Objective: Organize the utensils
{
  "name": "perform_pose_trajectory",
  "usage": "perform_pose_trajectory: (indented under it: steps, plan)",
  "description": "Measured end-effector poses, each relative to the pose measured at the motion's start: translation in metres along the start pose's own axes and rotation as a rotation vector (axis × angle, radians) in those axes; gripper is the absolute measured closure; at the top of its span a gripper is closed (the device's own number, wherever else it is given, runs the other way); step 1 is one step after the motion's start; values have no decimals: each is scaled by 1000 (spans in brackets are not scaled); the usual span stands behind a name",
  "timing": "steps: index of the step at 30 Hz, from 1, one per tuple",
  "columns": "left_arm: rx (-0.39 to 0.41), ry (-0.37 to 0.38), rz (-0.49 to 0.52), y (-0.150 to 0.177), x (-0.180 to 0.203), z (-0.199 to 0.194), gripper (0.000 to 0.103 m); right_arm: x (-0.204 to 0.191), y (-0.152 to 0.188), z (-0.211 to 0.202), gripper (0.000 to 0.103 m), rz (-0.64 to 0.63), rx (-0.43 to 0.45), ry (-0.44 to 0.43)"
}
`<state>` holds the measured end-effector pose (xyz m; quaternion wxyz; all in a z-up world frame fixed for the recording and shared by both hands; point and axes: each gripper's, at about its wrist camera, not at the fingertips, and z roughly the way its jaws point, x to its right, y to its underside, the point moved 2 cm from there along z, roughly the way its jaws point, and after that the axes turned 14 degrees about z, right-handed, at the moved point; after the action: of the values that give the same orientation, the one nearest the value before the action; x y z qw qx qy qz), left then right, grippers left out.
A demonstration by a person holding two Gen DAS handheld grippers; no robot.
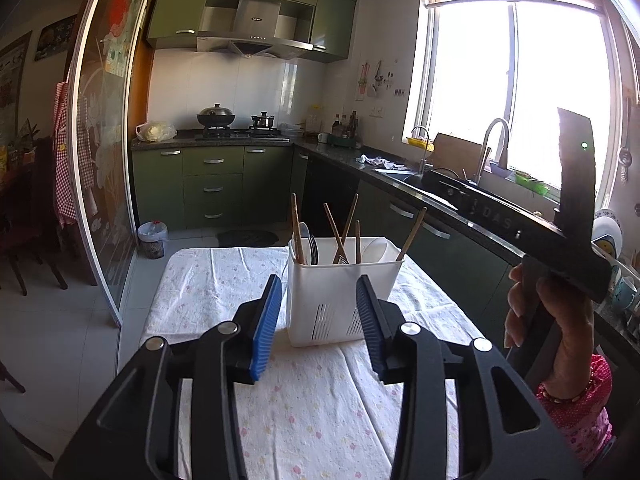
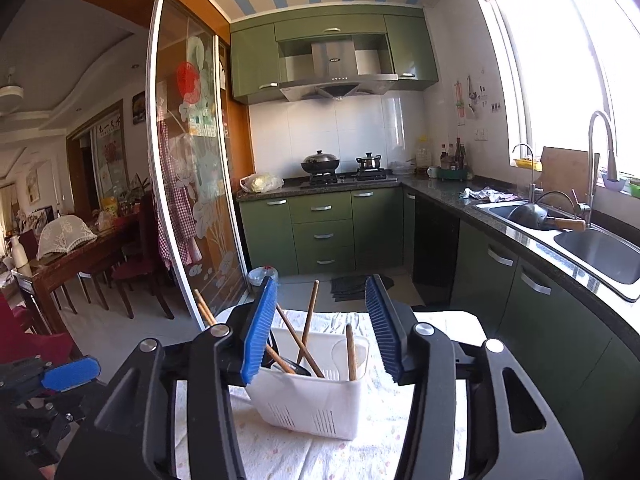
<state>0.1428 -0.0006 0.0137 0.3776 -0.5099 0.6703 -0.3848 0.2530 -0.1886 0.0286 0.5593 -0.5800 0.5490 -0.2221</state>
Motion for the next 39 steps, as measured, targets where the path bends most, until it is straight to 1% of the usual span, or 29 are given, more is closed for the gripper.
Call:
perform_pose_trajectory:
  steps: [2, 3, 6, 8, 9, 11, 12, 14, 15, 17, 19, 21, 23, 26, 32, 35, 39]
  plan:
    - [11, -8, 21, 6, 5, -6, 58, 8, 16, -19, 47, 17, -5, 0]
    - [16, -11, 27, 9, 7, -9, 57, 14, 26, -27, 46, 31, -12, 1]
    - [25, -4, 26, 24, 11, -17, 50, 35, 61, -51, 38, 68, -38, 27]
    - [20, -11, 14, 36, 8, -20, 45, 49, 82, -69, 29, 91, -52, 24]
    - [21, -12, 8, 41, 8, -24, 44, 55, 89, -79, 26, 98, -49, 27]
    - [21, -19, -9, 50, 4, -30, 35, 64, 100, -99, 16, 100, -30, 45]
    - [24, -31, -23, 54, 1, -35, 33, 68, 104, -111, 14, 98, -17, 49]
    - [42, -61, -45, 61, -5, -48, 27, 73, 109, -137, 6, 101, 21, 51]
    - [50, -77, -49, 63, -8, -55, 25, 75, 111, -150, 5, 105, 41, 55]
    - [70, -107, -50, 66, -11, -69, 19, 76, 114, -176, 5, 95, 72, 70]
    - [83, -132, -42, 68, -14, -80, 17, 75, 113, -196, 5, 72, 108, 100]
    - [95, -146, -46, 68, -16, -90, 16, 71, 111, -215, 5, 57, 138, 109]
    - [97, -142, -50, 66, -16, -97, 14, 72, 102, -227, 5, 61, 163, 92]
    - [109, -128, -52, 63, -15, -105, 12, 67, 100, -242, 5, 55, 181, 88]
    - [123, -147, -39, 58, -13, -114, 9, 55, 99, -251, 5, 9, 199, 106]
    - [112, -131, -40, 57, -14, -113, 8, 54, 97, -249, 5, 12, 199, 104]
    - [84, -112, -49, 59, -16, -107, 8, 52, 98, -241, 5, -2, 174, 118]
